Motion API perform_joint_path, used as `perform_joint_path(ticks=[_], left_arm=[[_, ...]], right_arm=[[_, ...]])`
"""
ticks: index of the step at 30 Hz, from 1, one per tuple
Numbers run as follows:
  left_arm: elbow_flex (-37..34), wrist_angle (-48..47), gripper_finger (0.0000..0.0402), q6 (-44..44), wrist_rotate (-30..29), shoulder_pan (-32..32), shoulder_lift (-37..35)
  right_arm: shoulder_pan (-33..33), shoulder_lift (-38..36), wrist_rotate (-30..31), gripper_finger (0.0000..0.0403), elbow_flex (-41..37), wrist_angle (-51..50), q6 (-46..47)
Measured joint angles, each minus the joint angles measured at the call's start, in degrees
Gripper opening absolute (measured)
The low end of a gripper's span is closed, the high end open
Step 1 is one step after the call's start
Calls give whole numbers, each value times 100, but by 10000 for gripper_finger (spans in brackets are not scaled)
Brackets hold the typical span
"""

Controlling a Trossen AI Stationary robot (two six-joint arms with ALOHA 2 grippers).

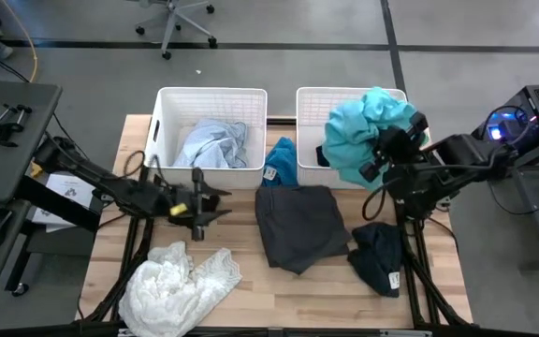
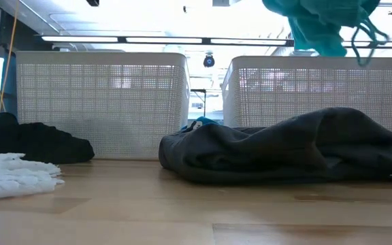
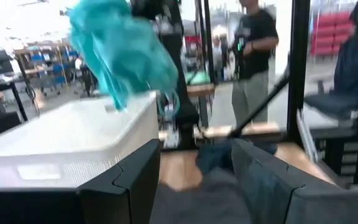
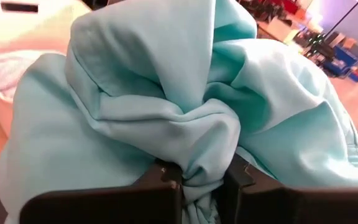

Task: Sort clothes
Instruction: Put the light blue shorts into the left white bin

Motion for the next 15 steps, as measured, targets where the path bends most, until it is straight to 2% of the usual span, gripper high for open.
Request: perform_joint_path(ticks=[5,9,12,15], left_arm=[[0,-31,191,13,15,0,-761],[0,-156,191,84,25,0,-1283],[0,-322,191,217,203,0,-1558],[0,-537,191,296,523,1,-1690]], right_arm=[[-30,-295,-141,26,-719,443,-91],[-30,-436,-338,26,-1159,1190,-616],[-29,-463,-845,26,-1419,2081,-1346],[-5,-475,-1684,26,-1854,3330,-1984]])
